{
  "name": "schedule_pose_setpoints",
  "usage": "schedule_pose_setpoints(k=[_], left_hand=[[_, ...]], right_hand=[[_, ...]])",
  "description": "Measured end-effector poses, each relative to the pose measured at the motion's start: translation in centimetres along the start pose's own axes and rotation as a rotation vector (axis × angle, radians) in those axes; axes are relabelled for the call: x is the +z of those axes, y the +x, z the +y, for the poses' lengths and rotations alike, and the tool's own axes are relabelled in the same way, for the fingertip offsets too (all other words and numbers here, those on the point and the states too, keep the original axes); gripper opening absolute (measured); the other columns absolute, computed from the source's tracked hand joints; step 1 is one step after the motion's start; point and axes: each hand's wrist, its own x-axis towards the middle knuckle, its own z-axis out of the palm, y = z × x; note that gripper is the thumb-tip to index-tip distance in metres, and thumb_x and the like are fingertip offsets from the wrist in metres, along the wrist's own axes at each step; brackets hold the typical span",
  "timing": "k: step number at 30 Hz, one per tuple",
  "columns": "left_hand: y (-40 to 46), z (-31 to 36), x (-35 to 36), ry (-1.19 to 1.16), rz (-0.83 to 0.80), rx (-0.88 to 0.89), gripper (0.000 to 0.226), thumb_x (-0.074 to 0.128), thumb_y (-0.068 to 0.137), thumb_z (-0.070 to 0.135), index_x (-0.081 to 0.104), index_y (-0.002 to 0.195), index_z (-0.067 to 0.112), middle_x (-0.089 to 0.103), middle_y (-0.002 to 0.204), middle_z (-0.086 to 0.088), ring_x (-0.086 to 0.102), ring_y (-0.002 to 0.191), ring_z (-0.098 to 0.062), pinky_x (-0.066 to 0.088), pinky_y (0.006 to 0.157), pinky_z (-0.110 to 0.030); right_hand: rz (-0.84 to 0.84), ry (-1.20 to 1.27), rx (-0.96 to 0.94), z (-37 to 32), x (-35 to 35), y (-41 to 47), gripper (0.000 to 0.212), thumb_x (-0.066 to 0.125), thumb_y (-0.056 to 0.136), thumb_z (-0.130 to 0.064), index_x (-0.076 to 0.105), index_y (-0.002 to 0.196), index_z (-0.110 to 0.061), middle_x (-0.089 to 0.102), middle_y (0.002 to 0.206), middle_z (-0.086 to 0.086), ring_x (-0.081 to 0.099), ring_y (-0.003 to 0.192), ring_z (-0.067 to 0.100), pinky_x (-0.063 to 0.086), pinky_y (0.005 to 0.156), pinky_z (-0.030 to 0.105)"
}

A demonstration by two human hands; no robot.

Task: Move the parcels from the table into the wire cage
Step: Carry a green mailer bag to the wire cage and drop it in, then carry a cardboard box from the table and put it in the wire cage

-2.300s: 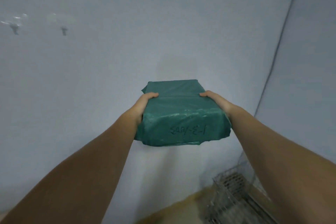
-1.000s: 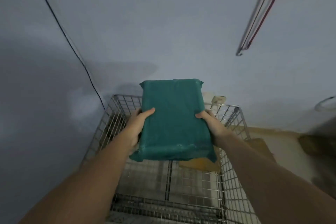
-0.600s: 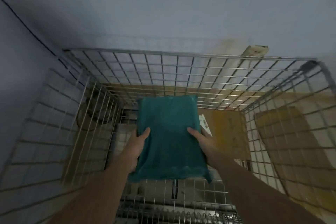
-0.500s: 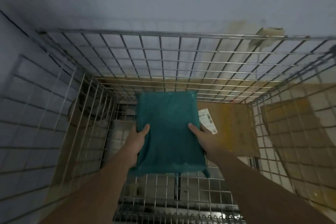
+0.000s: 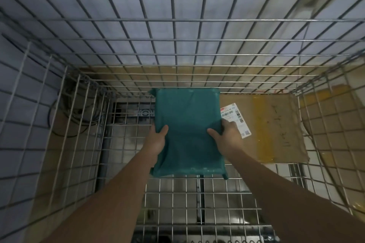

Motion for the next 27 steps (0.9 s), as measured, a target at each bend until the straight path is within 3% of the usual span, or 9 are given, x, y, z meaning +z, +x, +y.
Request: schedule_pose_setpoints(k=[4,7,9,13,15,17,20,23,27], left_hand=[[-1.5,1.8,-0.7,0.223,-0.111,0.036,0.040,0.057,0.105,0.012,0.049,0.142,0.024,0.063,0.133,0.001,0.065,0.104,-0.015,0.055,0.091,-0.031],[-5.3,4.9,-1.8,0.412,-0.144,0.107,0.047,0.064,0.100,0.007,0.045,0.136,0.029,0.062,0.132,-0.001,0.066,0.107,-0.019,0.056,0.089,-0.029],[-9.5,8.1,-3.0,0.564,-0.112,0.178,0.043,0.066,0.099,0.010,0.049,0.134,0.028,0.061,0.128,0.006,0.062,0.106,-0.015,0.052,0.078,-0.017],[-20.6,17.3,-6.1,0.828,-0.061,0.323,0.068,0.070,0.098,0.031,0.039,0.157,0.017,0.051,0.147,0.002,0.053,0.132,-0.020,0.041,0.105,-0.028],[-27.0,22.9,-8.9,0.891,0.021,0.371,0.079,0.070,0.094,0.049,0.035,0.160,0.023,0.044,0.159,-0.001,0.048,0.141,-0.026,0.042,0.115,-0.038],[-34.3,28.8,-11.7,0.927,0.071,0.450,0.075,0.065,0.087,0.066,0.048,0.151,0.032,0.056,0.149,0.002,0.058,0.132,-0.025,0.051,0.107,-0.041],[-47.2,37.6,-16.3,1.006,0.227,0.529,0.077,0.060,0.094,0.064,0.035,0.160,0.034,0.041,0.162,0.001,0.049,0.141,-0.028,0.042,0.113,-0.037],[-59.8,43.8,-21.0,1.055,0.447,0.538,0.086,0.054,0.095,0.070,0.022,0.165,0.030,0.022,0.171,-0.004,0.031,0.153,-0.030,0.029,0.121,-0.044],[-76.5,47.1,-26.7,1.045,0.746,0.562,0.087,0.051,0.094,0.074,0.025,0.164,0.030,0.025,0.171,-0.003,0.032,0.153,-0.029,0.027,0.123,-0.047]], right_hand=[[-0.054,-0.025,0.076,-1.2,-0.7,-0.5,0.058,0.068,0.100,-0.024,0.041,0.150,-0.017,0.065,0.136,0.012,0.063,0.121,0.036,0.053,0.098,0.043],[-0.128,-0.114,0.057,-4.0,-3.8,-2.6,0.061,0.064,0.103,-0.024,0.036,0.156,-0.014,0.060,0.145,0.013,0.059,0.128,0.034,0.045,0.093,0.033],[-0.153,-0.209,-0.026,-7.1,-7.2,-4.8,0.063,0.063,0.103,-0.031,0.037,0.158,-0.017,0.056,0.149,0.010,0.058,0.128,0.030,0.046,0.095,0.033],[-0.245,-0.445,-0.217,-17.9,-16.4,-11.0,0.072,0.057,0.103,-0.048,0.027,0.164,-0.025,0.043,0.162,0.010,0.054,0.136,0.032,0.049,0.106,0.040],[-0.273,-0.542,-0.337,-25.4,-21.7,-15.3,0.076,0.057,0.102,-0.054,0.024,0.165,-0.028,0.037,0.166,0.008,0.048,0.142,0.032,0.045,0.113,0.043],[-0.276,-0.611,-0.467,-32.6,-27.0,-20.2,0.079,0.054,0.102,-0.058,0.021,0.166,-0.026,0.033,0.168,0.007,0.041,0.149,0.030,0.038,0.119,0.043],[-0.235,-0.625,-0.650,-43.5,-34.3,-28.8,0.079,0.049,0.102,-0.061,0.019,0.166,-0.026,0.032,0.169,0.006,0.036,0.151,0.030,0.031,0.122,0.042],[-0.150,-0.637,-0.828,-52.7,-40.7,-38.3,0.077,0.047,0.103,-0.062,0.021,0.166,-0.026,0.031,0.170,0.005,0.031,0.154,0.028,0.027,0.124,0.043],[-0.033,-0.655,-1.042,-61.7,-47.3,-51.1,0.078,0.047,0.102,-0.064,0.023,0.165,-0.025,0.031,0.169,0.005,0.028,0.156,0.028,0.025,0.125,0.045]])
